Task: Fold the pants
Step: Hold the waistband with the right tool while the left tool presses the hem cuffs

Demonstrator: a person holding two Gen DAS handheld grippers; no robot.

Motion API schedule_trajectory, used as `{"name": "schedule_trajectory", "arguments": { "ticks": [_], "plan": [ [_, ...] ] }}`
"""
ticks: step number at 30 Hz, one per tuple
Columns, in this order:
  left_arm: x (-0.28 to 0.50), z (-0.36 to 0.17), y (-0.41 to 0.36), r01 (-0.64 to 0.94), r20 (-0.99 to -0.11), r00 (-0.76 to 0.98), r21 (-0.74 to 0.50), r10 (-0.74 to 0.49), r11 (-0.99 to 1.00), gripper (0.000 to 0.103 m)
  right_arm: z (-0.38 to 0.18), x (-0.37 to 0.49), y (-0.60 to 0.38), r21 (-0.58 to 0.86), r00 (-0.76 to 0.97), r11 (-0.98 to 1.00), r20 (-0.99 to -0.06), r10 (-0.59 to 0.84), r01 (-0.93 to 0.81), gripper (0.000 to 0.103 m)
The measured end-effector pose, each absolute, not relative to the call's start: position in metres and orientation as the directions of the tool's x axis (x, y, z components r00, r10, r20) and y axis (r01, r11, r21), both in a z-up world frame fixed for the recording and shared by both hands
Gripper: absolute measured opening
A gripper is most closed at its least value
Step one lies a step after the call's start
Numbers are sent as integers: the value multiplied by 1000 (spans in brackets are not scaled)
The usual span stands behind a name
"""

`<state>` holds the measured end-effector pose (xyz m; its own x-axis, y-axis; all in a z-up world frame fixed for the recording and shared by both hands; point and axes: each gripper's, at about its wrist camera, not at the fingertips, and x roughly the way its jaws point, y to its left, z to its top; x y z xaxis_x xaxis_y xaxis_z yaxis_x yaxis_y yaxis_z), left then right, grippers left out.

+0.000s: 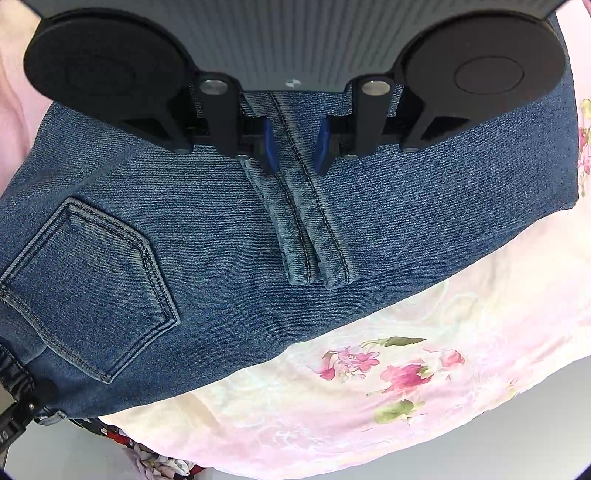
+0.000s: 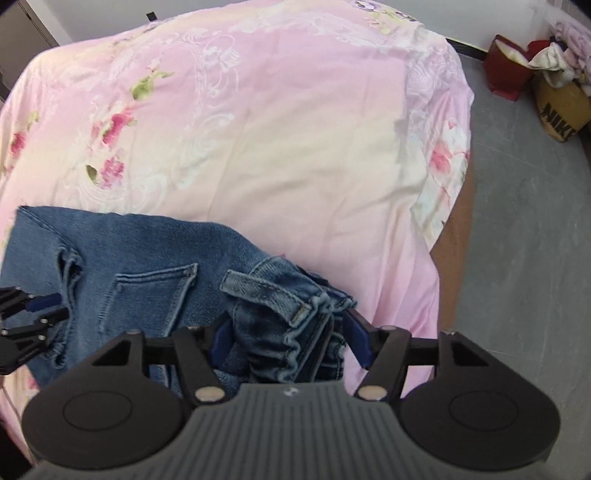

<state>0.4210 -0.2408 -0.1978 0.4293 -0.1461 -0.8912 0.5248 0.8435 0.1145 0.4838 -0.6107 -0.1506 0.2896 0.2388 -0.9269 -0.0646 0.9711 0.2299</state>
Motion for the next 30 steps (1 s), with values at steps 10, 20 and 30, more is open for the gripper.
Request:
{"name": "schedule_trajectory", "arguments": {
  "ticks": [10,20,30],
  "plan": [
    [428,-198,-247,521,-901,415,120,-128,845,26,-131,483,-662,399,300,917,-878,373,27,72],
    [426,-199,-256,510,-902,422,155,-89,846,26,-188,495,-689,621,341,777,-755,560,100,70],
    [424,-202,-272,505,-897,441,237,-13,830,26,-236,491,-703,709,332,694,-688,645,123,71]
  ]
}}
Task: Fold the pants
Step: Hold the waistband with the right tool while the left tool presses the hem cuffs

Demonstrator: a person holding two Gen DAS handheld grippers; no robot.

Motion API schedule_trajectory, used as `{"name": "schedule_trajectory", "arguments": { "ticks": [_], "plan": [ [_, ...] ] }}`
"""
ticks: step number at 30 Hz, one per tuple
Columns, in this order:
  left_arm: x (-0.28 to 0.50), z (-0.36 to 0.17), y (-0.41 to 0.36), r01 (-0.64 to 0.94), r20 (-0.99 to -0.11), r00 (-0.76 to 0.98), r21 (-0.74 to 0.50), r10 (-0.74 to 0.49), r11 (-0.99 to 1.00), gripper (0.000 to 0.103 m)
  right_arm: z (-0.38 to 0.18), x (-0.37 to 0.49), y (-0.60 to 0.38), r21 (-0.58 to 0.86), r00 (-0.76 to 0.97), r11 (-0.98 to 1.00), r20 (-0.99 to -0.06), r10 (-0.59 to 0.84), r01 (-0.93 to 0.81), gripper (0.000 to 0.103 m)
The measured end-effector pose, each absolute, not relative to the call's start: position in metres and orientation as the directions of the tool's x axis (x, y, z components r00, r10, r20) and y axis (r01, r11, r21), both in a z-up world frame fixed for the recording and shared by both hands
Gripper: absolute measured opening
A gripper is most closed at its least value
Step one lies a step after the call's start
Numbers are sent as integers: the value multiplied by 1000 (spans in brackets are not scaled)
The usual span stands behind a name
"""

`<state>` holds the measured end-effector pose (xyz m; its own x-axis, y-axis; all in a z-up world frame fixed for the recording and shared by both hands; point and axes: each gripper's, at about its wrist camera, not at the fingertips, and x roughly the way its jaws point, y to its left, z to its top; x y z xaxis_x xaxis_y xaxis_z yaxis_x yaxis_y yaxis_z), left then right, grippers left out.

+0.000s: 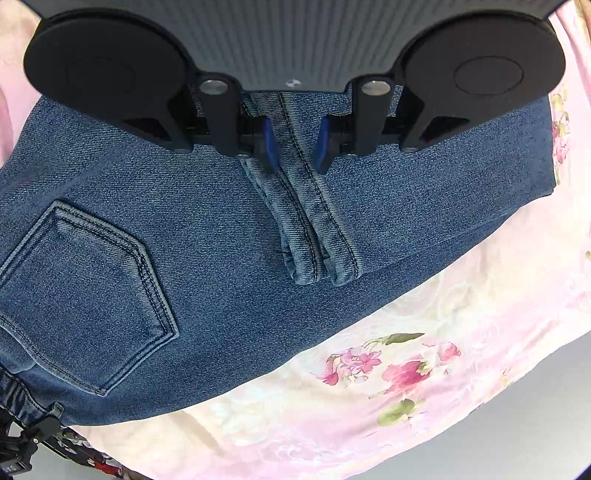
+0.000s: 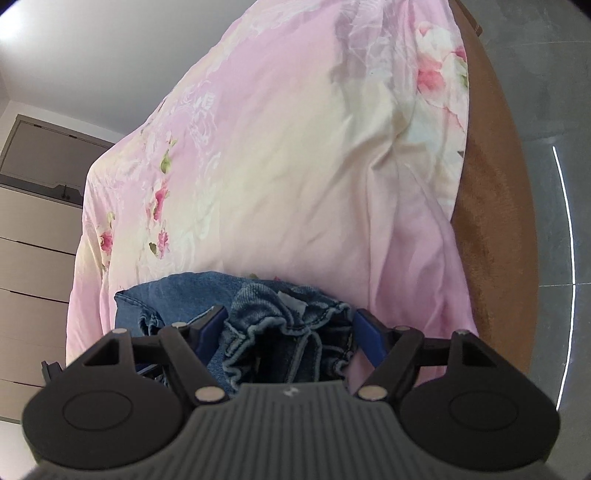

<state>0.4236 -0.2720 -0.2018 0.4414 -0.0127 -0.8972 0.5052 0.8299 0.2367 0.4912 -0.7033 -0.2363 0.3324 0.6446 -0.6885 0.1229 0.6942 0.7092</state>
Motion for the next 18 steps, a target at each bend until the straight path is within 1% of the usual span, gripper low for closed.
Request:
{"name": "schedule_trajectory", "arguments": {
  "ticks": [2,7,12,17,18],
  "plan": [
    [425,-202,-270,501,-899,438,229,-16,835,26,-243,492,-702,711,332,693,-687,647,120,72],
    [429,-202,-269,489,-903,428,213,-20,846,26,-274,494,-701,742,347,643,-663,663,189,75],
    [430,-201,-264,496,-903,428,205,-32,844,26,-270,488,-702,732,348,657,-672,653,180,75],
    [431,-202,-262,498,-902,430,204,-36,843,26,-273,483,-699,734,364,644,-673,644,216,76],
    [430,-201,-263,499,-902,431,204,-36,842,26,-271,484,-695,728,368,653,-678,637,209,73]
  ]
}}
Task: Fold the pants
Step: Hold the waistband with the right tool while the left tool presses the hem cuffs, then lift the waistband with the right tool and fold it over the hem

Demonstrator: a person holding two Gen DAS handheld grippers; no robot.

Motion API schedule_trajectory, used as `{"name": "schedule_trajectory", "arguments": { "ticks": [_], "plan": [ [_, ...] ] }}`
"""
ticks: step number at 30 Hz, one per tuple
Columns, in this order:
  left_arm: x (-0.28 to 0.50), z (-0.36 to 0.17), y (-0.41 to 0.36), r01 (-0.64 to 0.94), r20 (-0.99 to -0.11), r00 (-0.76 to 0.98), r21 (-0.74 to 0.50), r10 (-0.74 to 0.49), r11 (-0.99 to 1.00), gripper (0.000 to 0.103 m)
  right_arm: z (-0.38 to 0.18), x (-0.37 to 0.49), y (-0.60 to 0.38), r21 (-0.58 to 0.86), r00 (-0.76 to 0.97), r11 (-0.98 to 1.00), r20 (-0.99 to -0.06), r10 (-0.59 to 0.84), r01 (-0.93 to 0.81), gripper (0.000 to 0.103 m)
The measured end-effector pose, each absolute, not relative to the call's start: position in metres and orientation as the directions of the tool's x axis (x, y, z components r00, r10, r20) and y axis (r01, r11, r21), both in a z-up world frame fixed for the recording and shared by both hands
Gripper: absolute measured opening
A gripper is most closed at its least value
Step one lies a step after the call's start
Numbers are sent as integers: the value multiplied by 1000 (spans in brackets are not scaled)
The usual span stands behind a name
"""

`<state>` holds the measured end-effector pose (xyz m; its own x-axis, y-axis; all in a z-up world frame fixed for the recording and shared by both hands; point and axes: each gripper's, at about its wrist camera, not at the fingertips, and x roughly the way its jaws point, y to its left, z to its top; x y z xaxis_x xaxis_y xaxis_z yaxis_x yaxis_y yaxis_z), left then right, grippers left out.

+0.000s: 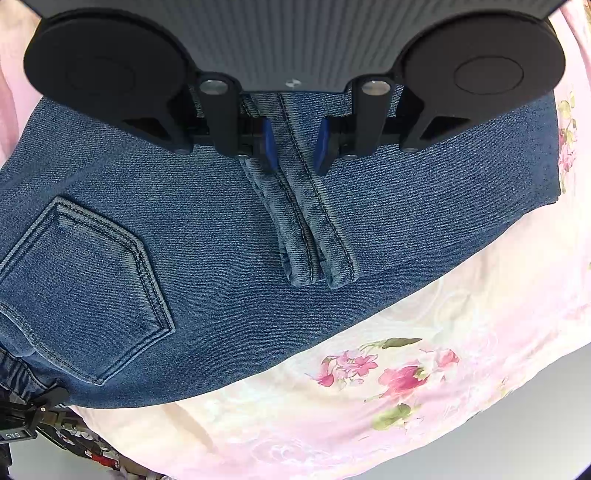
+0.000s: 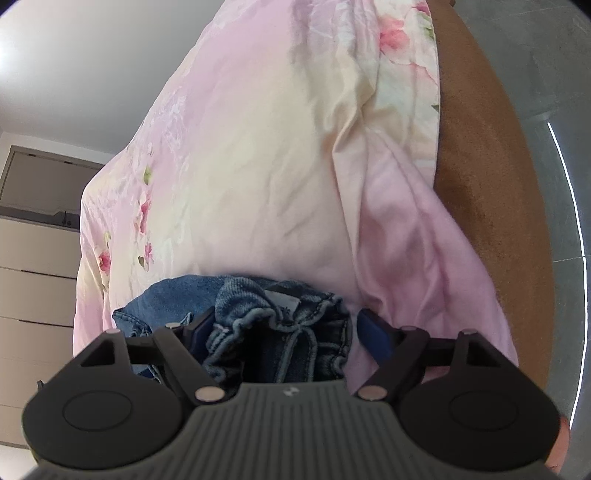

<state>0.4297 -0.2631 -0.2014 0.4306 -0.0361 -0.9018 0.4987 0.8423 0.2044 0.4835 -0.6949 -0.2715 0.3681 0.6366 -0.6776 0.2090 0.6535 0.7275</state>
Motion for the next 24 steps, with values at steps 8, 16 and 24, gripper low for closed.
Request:
{"name": "schedule_trajectory", "arguments": {
  "ticks": [8,16,24],
  "plan": [
    [433,-201,-256,496,-907,417,167,-65,852,26,-179,475,-656,529,395,849,-782,481,14,35],
    [426,-188,-237,482,-890,439,117,-124,868,26,-92,450,-604,361,484,929,-802,350,-74,30],
    [397,-149,-189,497,-857,456,22,-240,867,26,-13,439,-520,266,506,954,-809,300,-140,28]
  ]
}}
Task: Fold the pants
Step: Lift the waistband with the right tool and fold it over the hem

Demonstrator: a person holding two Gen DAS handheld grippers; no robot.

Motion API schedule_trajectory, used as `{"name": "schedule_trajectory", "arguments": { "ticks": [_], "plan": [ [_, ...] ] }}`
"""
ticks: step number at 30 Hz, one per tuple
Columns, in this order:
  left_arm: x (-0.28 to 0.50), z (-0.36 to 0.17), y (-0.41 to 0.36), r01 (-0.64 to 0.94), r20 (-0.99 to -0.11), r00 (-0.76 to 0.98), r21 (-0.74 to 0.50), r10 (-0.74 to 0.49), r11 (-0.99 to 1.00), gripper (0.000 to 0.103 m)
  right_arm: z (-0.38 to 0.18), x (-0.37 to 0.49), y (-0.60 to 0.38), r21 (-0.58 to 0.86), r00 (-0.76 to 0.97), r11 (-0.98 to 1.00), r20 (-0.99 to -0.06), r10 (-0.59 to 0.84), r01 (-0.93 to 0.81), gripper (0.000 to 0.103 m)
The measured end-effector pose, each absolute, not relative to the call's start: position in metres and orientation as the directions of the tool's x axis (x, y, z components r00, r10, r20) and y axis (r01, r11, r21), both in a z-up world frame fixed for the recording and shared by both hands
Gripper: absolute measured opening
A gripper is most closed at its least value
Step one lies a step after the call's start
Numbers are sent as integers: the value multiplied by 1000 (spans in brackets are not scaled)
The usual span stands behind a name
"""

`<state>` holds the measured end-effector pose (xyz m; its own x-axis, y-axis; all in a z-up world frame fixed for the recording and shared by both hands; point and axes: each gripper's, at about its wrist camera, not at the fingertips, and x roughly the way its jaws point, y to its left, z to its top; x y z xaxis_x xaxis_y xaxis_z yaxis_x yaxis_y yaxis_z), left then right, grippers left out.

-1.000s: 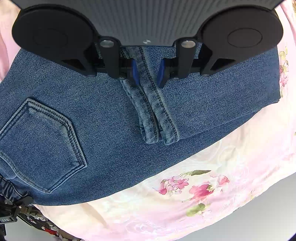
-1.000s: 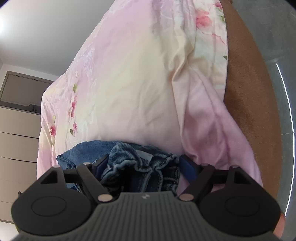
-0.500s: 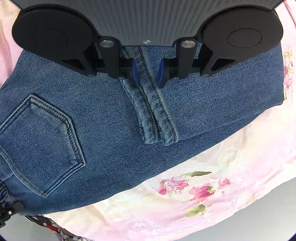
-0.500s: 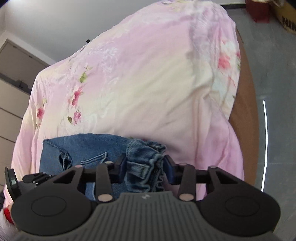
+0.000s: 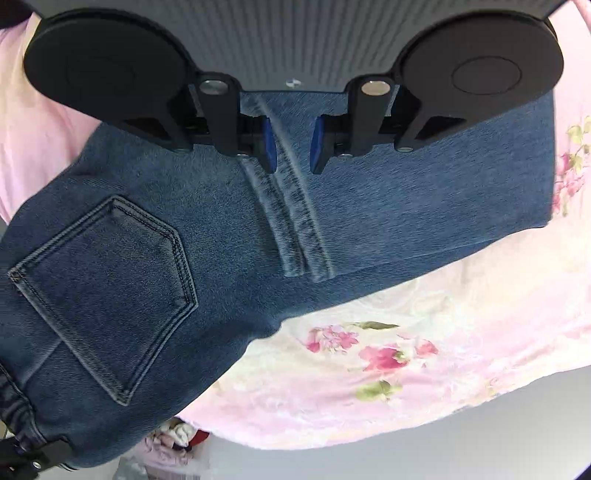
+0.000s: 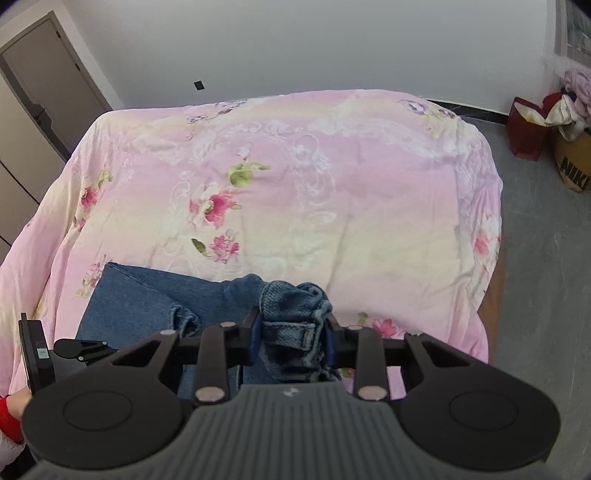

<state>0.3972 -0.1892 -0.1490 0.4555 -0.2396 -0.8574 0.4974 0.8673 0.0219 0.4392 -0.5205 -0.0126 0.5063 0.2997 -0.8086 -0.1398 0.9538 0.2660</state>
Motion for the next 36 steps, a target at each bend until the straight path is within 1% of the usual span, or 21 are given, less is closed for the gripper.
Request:
{"name": "schedule_trajectory", "arguments": {
  "ticks": [4,7,9,10,14,18,22,26,28,29,30,32,35,36],
  "plan": [
    [386,-126,-148,476,-833,489,6,-259,879,26,21,445,-456,201,503,962,-822,268,-184,27],
    [384,-113,-114,447,-821,514,10,-247,895,26,39,452,-405,168,494,961,-830,258,-219,25],
    [385,-105,-88,414,-807,539,6,-240,910,26,50,457,-365,172,483,953,-831,277,-250,21],
    [385,-103,-74,391,-802,549,-4,-237,920,26,53,461,-343,174,472,947,-834,287,-269,21],
    [386,-103,-25,318,-785,565,-79,-256,945,26,48,476,-254,101,435,941,-867,242,-322,20],
    [383,-113,9,287,-778,566,-125,-273,950,26,9,484,-165,53,345,916,-916,203,-398,20],
    [384,-125,42,243,-779,556,-180,-289,953,26,-54,484,-89,24,232,886,-961,148,-463,20],
    [382,-134,66,194,-777,552,-233,-302,953,26,-121,478,-36,-24,148,855,-987,62,-519,20],
    [383,-140,71,182,-778,545,-254,-313,950,26,-143,473,-22,-59,138,841,-990,19,-538,21],
    [385,-145,72,181,-781,539,-261,-317,948,26,-149,471,-15,-79,141,824,-990,1,-562,24],
    [384,-146,72,183,-784,533,-260,-318,948,26,-152,469,-12,-85,138,815,-990,-6,-573,31],
    [386,-148,71,185,-787,532,-253,-313,950,26,-151,468,-8,-89,129,806,-991,-15,-585,38],
    [387,-149,69,180,-788,530,-256,-313,950,26,-137,465,-8,-113,156,790,-988,-22,-603,41],
    [388,-147,68,178,-787,535,-252,-308,951,26,-128,465,-11,-111,166,792,-986,-12,-601,49]
  ]
}}
